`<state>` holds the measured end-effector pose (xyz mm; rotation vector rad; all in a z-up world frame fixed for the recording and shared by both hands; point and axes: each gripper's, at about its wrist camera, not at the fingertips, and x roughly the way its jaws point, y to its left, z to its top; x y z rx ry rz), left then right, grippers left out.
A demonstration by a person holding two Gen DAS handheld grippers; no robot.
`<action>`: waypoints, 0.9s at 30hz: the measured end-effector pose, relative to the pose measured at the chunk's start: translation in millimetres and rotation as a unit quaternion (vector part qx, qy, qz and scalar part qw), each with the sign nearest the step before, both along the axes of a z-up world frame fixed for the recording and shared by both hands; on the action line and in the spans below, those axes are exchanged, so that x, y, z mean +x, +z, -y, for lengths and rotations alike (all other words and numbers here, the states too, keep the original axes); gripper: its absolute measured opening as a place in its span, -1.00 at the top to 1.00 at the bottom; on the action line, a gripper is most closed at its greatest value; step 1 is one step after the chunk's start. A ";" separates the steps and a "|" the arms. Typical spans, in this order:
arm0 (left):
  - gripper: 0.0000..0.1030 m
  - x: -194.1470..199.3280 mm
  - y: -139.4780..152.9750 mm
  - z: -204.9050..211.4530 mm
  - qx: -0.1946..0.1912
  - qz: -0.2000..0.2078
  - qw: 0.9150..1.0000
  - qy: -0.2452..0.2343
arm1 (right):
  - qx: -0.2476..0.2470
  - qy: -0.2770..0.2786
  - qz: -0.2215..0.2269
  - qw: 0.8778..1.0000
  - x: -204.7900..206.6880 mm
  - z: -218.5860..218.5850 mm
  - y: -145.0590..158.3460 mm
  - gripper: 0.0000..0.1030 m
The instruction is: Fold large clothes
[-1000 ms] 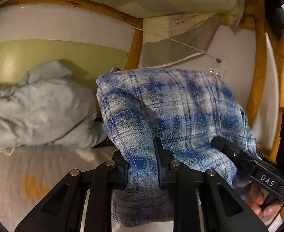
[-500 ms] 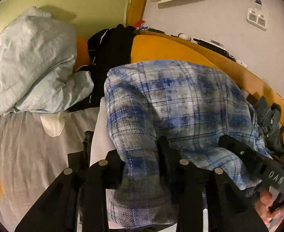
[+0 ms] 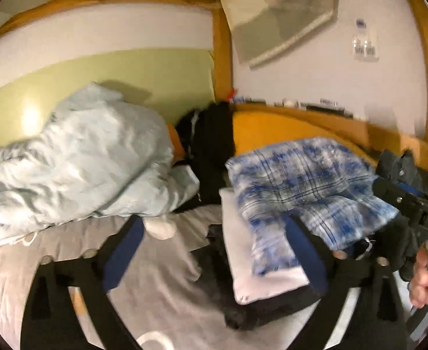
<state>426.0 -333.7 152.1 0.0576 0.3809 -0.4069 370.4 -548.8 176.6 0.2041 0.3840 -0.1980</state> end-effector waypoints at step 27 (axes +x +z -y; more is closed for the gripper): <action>-0.99 -119.0 -108.8 -96.5 0.023 0.037 0.996 0.074 | -0.097 0.030 -0.022 0.995 -115.2 -95.1 -98.9 -1.00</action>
